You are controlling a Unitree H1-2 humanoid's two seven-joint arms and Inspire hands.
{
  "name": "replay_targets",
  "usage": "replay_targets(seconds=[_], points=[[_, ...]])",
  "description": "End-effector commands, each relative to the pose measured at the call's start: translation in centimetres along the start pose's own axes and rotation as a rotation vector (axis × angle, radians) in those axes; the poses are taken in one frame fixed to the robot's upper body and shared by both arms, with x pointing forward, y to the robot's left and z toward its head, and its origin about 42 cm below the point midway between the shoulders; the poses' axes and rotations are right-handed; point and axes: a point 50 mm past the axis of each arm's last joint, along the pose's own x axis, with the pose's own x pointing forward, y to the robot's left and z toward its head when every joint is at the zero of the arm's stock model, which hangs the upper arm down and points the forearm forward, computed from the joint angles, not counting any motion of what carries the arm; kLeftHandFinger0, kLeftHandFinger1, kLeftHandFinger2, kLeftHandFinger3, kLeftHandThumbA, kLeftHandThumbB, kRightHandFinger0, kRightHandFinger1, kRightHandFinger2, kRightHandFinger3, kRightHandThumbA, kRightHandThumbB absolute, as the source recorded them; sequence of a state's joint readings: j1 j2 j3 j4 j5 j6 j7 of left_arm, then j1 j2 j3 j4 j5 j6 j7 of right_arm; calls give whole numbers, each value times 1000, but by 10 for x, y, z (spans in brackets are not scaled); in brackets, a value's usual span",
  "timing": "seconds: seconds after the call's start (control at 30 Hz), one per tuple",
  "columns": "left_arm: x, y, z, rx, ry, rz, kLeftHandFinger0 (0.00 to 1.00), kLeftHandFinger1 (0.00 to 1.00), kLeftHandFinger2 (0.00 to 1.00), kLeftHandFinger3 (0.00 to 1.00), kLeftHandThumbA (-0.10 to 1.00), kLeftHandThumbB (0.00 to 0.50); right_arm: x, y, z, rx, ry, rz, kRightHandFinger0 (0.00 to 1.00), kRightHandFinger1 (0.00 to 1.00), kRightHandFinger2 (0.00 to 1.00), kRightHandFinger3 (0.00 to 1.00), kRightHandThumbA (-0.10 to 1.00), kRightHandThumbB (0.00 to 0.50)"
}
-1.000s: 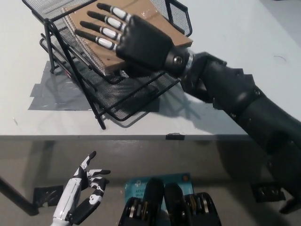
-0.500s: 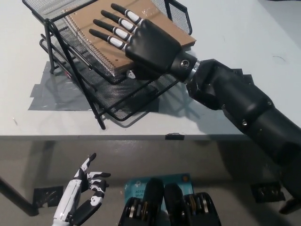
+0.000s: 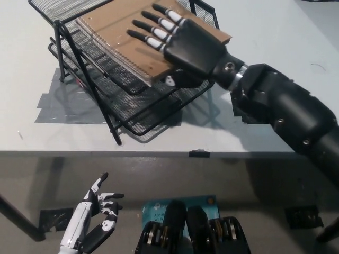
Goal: A person hands a notebook to the robot and the robot grabs it with its right hand and places it in the file tray kept in the centre of the desk infront of it.
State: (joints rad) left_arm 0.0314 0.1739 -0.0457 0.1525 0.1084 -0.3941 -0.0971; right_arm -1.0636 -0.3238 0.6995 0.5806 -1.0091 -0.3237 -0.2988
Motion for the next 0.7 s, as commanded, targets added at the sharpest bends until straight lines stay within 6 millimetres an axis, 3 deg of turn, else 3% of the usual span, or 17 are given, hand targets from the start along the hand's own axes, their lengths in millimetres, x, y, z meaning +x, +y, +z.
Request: replay_targets(seconds=[0.0,0.13,0.23,0.5,0.67], points=[[17,18,19,44,-85,12,435,541,668,1000,431,235,-101,-295,-60,574,148,471,1000,1000,1000,1000,800,500],[18,18,17,33,-88,19,425,532,657,1000,405,230,-130,-312,-58,626,115,480,1000,1000,1000,1000,751,500],[18,18,17,33,-84,19,425,531,658,1000,401,227,-140,-315,-57,623,119,496,1000,1000,1000,1000,773,500],[20,20,17,25,-88,22,425,526,656,1000,362,212,-174,-322,-52,613,165,504,1000,1000,1000,1000,664,500],[22,20,19,24,-94,22,427,530,659,1000,353,209,-200,-324,-43,598,202,397,1000,1000,1000,1000,681,500]])
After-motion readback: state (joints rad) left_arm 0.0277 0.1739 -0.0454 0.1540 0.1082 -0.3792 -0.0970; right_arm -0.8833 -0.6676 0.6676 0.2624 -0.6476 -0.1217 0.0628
